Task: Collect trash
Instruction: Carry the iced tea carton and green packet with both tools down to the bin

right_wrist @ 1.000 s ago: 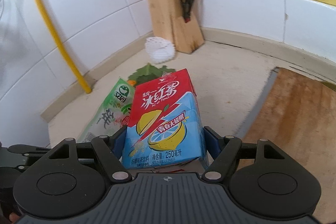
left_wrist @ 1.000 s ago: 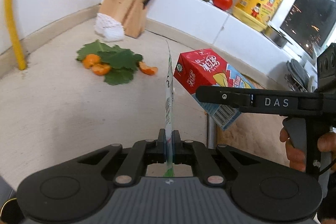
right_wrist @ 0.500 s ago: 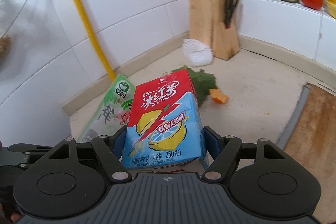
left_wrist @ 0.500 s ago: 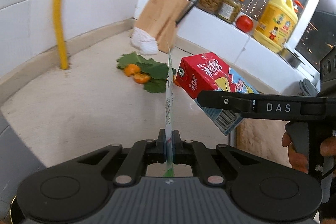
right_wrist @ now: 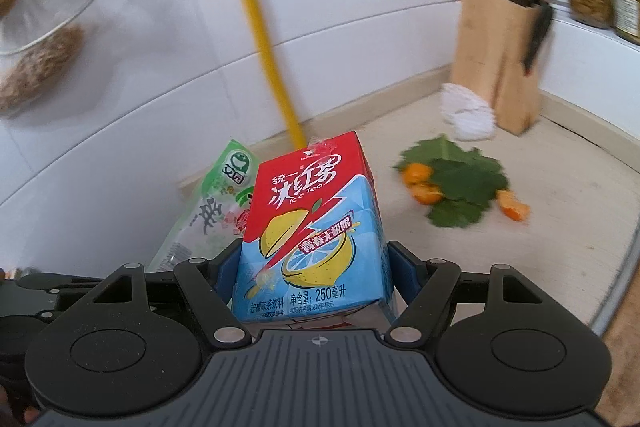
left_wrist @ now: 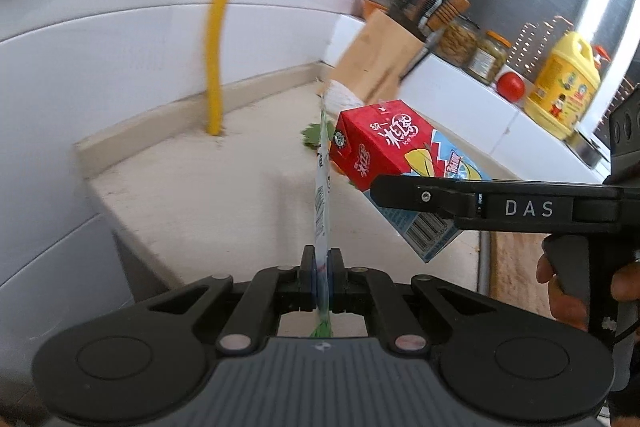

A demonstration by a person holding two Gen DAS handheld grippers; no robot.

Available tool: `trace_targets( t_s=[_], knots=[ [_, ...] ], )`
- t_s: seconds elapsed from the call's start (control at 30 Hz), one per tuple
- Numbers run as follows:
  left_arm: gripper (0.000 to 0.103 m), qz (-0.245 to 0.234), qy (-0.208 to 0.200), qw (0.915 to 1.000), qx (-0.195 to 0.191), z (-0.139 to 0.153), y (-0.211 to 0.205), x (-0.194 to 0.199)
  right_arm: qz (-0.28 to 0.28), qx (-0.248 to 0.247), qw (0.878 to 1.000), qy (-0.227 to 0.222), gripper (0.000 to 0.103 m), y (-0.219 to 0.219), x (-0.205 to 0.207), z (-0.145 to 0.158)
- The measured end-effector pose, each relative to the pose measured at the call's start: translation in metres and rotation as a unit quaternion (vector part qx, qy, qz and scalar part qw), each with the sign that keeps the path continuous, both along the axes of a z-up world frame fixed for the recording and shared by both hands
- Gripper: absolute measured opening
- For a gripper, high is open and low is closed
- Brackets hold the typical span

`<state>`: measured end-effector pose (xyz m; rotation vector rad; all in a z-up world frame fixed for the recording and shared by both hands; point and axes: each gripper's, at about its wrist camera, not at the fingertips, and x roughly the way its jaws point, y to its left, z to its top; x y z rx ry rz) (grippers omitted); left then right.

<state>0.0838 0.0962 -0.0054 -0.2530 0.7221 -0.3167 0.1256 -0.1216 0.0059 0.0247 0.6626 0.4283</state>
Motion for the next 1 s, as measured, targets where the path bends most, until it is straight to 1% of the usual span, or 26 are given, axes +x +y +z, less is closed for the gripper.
trace_targets(
  t_s=[0.3,0.53,0.7,1.0],
  knots=[
    [0.001,0.057,-0.002,0.9983,-0.003,-0.001,0.047,-0.026,0.059,-0.010,0.998,-0.001,0.079,0.057,-0.004,0.001],
    [0.001,0.101,-0.003,0.9949,-0.005,-0.003,0.082,-0.049,0.104,-0.016,0.994,0.003,0.079,0.102,-0.009,-0.001],
    [0.001,0.128,-0.003,0.9918,-0.006,-0.005,0.101,-0.061,0.135,-0.021,0.991,0.005,0.079,0.132,-0.016,-0.002],
    [0.001,0.165,0.002,0.9863,-0.008,-0.012,0.129,-0.080,0.172,-0.030,0.985,0.012,0.079,0.171,-0.027,-0.010]
  ],
)
